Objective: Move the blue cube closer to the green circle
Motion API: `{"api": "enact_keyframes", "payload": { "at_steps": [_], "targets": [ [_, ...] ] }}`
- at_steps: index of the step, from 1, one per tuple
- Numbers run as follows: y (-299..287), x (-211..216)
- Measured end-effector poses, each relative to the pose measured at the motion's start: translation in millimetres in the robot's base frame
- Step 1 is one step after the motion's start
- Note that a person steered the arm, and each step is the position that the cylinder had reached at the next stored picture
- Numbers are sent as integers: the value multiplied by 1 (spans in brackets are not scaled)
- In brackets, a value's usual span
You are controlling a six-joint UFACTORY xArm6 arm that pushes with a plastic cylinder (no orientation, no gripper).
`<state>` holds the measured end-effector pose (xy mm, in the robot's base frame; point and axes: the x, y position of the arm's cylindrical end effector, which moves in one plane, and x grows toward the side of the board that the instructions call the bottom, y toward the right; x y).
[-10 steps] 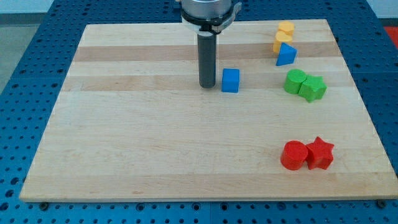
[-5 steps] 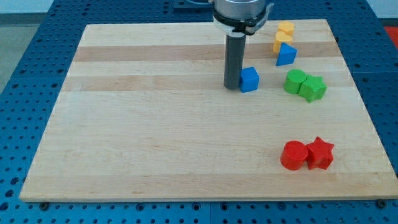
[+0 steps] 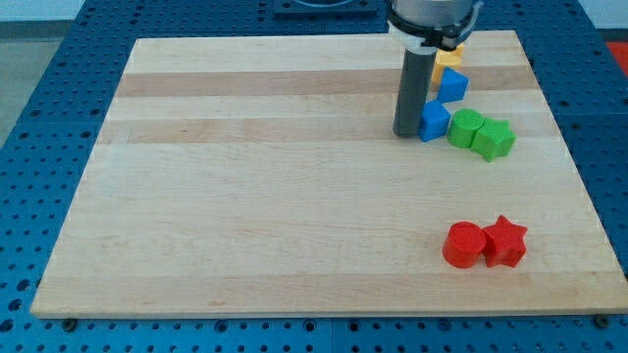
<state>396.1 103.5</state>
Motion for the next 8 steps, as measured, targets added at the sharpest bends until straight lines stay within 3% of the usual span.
{"api": "enact_keyframes", "payload": {
  "at_steps": [8],
  "targets": [
    [33, -6]
  ]
}}
